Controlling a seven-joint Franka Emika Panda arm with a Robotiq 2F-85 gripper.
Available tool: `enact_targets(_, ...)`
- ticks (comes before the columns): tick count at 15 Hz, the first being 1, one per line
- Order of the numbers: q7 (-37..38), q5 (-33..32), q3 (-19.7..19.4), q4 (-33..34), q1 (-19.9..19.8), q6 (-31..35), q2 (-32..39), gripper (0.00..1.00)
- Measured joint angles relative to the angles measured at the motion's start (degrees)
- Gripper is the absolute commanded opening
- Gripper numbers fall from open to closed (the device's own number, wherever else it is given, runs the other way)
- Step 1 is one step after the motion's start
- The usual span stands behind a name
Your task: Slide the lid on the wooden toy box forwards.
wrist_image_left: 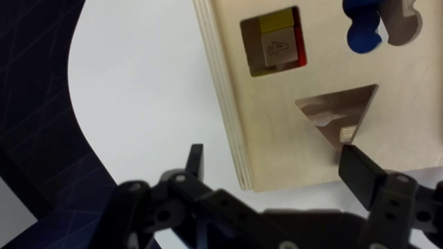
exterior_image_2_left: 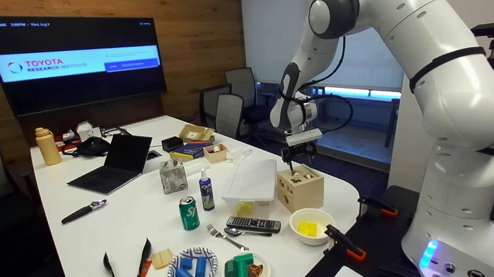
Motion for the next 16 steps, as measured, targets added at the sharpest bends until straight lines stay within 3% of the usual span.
enact_targets(6, -0.32, -0.31, 0.64, -4.90, -0.51, 1.51, -5.32, 1.00)
enact_targets(10, -4.24, -0.05, 2.94, -9.94, -2.24, 1.24, -13.84, 1.00)
enact_targets(16, -6.64, -0.24, 3.37, -17.65, -2.56, -0.22, -25.80, 1.00)
